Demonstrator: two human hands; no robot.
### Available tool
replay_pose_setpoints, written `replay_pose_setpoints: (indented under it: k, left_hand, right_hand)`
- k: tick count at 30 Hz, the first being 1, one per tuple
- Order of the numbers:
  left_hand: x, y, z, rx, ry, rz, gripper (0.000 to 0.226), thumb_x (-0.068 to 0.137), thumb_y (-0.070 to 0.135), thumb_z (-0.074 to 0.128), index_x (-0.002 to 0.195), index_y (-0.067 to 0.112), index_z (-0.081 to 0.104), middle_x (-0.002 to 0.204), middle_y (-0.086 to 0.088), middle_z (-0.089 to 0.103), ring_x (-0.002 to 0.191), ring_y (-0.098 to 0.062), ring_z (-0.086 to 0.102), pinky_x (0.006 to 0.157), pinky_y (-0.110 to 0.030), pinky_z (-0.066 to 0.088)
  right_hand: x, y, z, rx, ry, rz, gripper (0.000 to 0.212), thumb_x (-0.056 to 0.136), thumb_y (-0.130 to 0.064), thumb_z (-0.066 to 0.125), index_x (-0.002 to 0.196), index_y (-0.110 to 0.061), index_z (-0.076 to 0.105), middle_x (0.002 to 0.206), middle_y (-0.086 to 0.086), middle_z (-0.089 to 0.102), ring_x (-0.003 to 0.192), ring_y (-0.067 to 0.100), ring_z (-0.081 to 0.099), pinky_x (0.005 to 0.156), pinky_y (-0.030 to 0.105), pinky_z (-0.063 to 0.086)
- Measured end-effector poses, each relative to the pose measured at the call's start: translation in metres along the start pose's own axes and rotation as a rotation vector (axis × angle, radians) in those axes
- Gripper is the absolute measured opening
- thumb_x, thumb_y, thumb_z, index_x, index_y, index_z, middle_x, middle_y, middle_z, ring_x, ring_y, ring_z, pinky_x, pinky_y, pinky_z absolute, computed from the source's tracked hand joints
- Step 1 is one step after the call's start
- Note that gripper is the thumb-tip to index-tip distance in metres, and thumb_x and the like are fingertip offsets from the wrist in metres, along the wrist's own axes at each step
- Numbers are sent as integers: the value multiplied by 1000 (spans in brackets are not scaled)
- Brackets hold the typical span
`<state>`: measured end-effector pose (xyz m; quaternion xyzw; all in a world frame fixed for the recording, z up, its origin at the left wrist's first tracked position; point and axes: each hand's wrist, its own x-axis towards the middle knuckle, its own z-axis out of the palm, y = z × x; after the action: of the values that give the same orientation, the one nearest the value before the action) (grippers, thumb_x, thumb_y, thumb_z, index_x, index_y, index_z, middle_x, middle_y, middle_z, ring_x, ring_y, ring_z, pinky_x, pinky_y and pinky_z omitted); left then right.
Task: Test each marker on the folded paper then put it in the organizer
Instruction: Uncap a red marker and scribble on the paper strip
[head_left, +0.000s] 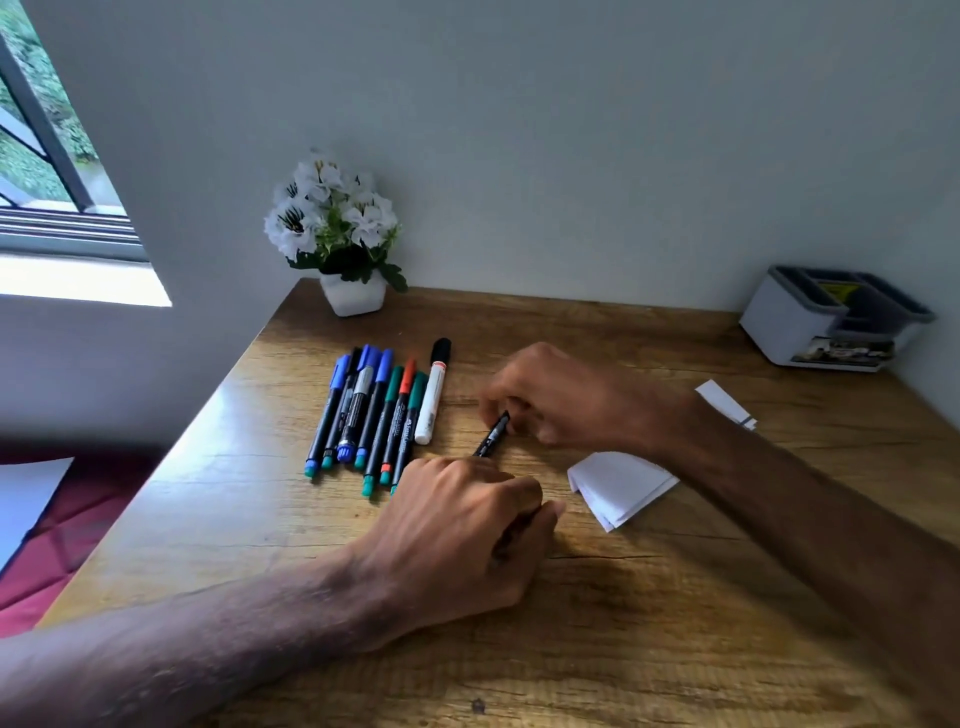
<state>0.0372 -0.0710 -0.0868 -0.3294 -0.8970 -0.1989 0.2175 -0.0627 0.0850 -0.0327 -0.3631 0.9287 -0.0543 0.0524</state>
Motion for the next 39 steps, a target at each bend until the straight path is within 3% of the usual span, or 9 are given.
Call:
replay_pose_setpoints:
  k: [5, 9, 13, 17, 22, 28, 31, 36, 39]
  left_hand:
    - [1, 1, -1, -39, 37, -23, 31, 100, 43, 56, 77, 24, 65, 70, 12, 65, 67, -8, 58, 51, -31, 50]
    - [6, 6, 1, -78, 13, -75, 19, 98, 43, 57, 91, 28, 66, 80, 16, 67, 77, -5, 58, 57, -34, 53]
    - [22, 10, 8, -161, -6, -151, 16, 92, 40, 64, 106, 31, 62, 100, 20, 65, 89, 0, 53, 67, -28, 52]
    - [34, 16, 15, -159, -107, -138, 30, 97, 50, 57, 124, 37, 54, 115, 22, 59, 98, 4, 50, 74, -22, 49]
    - [32, 22, 16, -197, -166, -81, 25, 98, 53, 53, 116, 37, 61, 108, 22, 62, 95, 3, 51, 74, -22, 53]
    - [33, 26, 15, -226, -167, -24, 25, 99, 51, 50, 106, 33, 67, 101, 21, 67, 93, -1, 53, 73, -24, 50]
    - [41, 16, 15, -266, -26, -61, 18, 93, 37, 61, 107, 27, 65, 100, 21, 65, 97, 3, 54, 78, -13, 43]
    - [51, 1, 26, -308, 77, -211, 51, 92, 43, 67, 137, 24, 51, 127, 17, 55, 107, 5, 48, 85, -9, 39]
    - [49, 0, 24, -324, 21, -136, 45, 98, 47, 56, 139, 28, 55, 123, 19, 62, 103, 6, 57, 81, -15, 49]
  right_hand:
    - [-17, 19, -2, -97, 184, 9, 23, 92, -15, 70, 109, -27, 62, 87, -14, 50, 79, 10, 57, 58, 22, 37]
    - [-57, 39, -12, 24, 496, 111, 18, 92, -26, 66, 107, -24, 57, 88, -6, 66, 73, 14, 62, 61, 33, 51]
    - [-97, 51, -7, 320, 753, 140, 20, 79, -3, 75, 87, -17, 63, 77, -4, 68, 66, 12, 65, 56, 21, 51]
    - [-118, 55, 15, 740, 705, 222, 17, 83, -1, 79, 86, -13, 66, 74, 6, 72, 59, 23, 71, 50, 38, 60]
    - [-123, 52, 31, 934, 647, 262, 5, 91, -5, 71, 90, -5, 67, 77, 13, 74, 70, 31, 73, 62, 53, 63]
    - [-126, 49, 30, 995, 627, 257, 14, 93, -3, 68, 105, -9, 72, 82, 12, 76, 73, 30, 74, 63, 45, 64]
    - [-128, 49, 27, 1050, 639, 254, 15, 91, -3, 68, 104, -4, 73, 87, 12, 77, 77, 29, 76, 62, 38, 64]
    - [-131, 43, 19, 1033, 610, 210, 21, 79, -13, 76, 98, -6, 74, 87, 8, 79, 80, 27, 77, 61, 35, 64]
    - [-132, 38, 18, 980, 603, 169, 18, 80, -6, 79, 98, -7, 75, 87, 6, 79, 79, 29, 77, 63, 37, 64]
